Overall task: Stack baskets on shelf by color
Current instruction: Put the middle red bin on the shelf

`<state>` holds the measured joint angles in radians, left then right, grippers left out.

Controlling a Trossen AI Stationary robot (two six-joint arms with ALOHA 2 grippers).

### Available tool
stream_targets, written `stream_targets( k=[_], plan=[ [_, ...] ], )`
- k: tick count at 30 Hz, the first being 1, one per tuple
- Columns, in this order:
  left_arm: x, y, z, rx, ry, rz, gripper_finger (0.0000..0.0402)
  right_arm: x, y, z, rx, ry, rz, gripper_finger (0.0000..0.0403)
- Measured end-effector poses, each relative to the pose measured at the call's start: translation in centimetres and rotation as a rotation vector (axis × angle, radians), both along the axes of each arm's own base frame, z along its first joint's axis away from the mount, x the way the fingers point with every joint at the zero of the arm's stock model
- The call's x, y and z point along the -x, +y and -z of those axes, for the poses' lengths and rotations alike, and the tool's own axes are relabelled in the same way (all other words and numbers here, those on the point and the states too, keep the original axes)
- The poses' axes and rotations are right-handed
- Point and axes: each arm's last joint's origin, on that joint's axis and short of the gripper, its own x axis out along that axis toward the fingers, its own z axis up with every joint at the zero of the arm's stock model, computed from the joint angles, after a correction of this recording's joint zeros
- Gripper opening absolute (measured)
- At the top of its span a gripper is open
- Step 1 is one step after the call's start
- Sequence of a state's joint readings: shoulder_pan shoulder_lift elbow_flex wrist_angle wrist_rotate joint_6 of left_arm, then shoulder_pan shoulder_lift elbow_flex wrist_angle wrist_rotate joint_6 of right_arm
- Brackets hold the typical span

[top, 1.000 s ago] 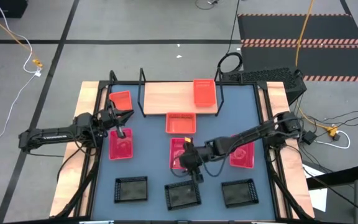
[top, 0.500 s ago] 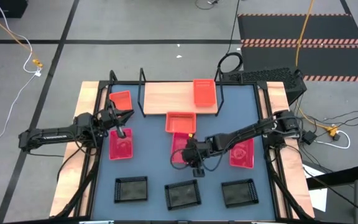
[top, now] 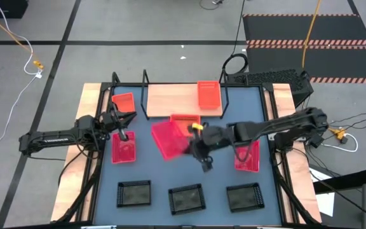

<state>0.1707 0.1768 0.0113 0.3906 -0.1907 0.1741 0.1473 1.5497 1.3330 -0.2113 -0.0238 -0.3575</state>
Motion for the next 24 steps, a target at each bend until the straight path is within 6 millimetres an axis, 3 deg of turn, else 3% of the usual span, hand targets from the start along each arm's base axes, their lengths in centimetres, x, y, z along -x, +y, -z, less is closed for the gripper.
stream_targets(
  k=[2, 5, 10, 13, 18, 24],
  plan=[
    [0.0, 0.0, -0.1, -0.008, -0.013, -0.002, 0.0037, -0.4, -2.1, -0.5, 0.143, -0.028, 0.071, 0.0003],
    [0.1, 0.0, -0.4, -0.022, -0.037, -0.012, 0.0037, -1.6, -6.2, 0.5, 0.28, -0.023, 0.172, 0.0002],
    [0.1, 0.0, -0.5, -0.052, -0.035, -0.033, 0.0037, -2.7, -13.1, 4.6, 0.37, 0.148, 0.35, 0.0001],
    [0.1, 0.1, -0.4, -0.053, -0.018, -0.034, 0.0037, -2.6, -15.9, 6.3, 0.335, 0.213, 0.382, 0.0001],
    [-0.2, 0.1, 0.0, -0.054, 0.033, -0.044, 0.0037, -2.4, -17.9, 7.7, 0.225, 0.251, 0.414, 0.0001],
    [-0.4, 0.2, 0.3, -0.043, 0.059, -0.043, 0.0037, -1.7, -18.1, 8.6, 0.116, 0.297, 0.47, 0.0001]
  ],
)
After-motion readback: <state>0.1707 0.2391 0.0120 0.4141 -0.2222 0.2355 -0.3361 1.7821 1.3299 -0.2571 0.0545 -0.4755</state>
